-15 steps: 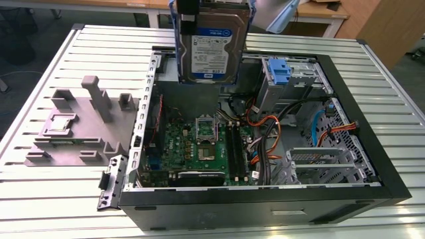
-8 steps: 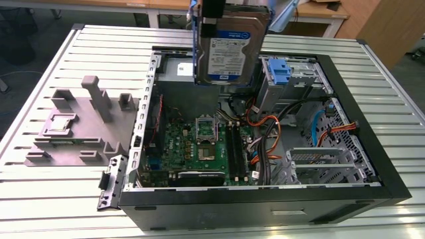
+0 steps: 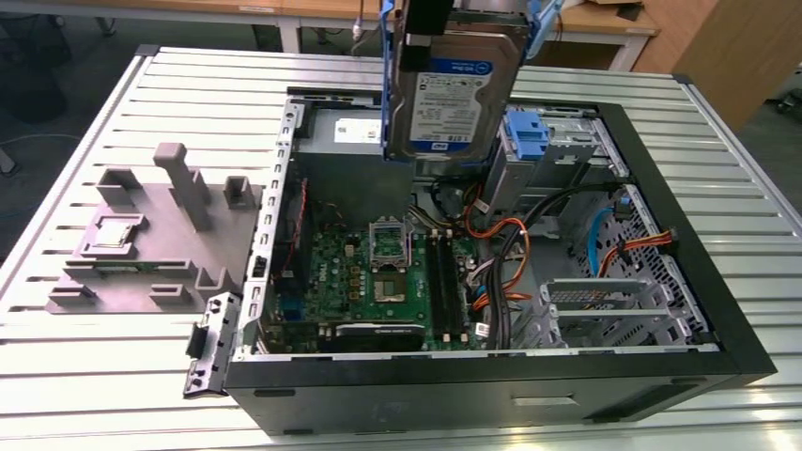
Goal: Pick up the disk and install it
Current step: 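Pick up the disk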
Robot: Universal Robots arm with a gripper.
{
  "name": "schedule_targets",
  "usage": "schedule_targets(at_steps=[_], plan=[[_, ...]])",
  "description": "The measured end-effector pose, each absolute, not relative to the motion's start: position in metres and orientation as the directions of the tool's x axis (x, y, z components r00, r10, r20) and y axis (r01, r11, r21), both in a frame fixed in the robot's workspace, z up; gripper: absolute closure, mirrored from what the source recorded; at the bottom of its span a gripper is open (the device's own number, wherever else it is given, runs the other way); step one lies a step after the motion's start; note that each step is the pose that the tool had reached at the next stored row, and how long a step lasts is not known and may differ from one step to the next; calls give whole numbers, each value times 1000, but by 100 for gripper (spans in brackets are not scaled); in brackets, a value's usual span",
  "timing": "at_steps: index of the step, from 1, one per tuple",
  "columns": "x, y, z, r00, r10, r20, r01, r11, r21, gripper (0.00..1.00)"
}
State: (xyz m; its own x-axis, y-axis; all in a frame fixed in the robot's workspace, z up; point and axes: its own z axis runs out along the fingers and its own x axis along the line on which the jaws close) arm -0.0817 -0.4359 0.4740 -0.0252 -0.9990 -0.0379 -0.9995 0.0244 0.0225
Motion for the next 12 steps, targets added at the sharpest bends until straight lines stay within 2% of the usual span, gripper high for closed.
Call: schedule_targets(at_steps=[12], plan=[[-73,-436,476,-27,-999,-38,-999,26,23,63]])
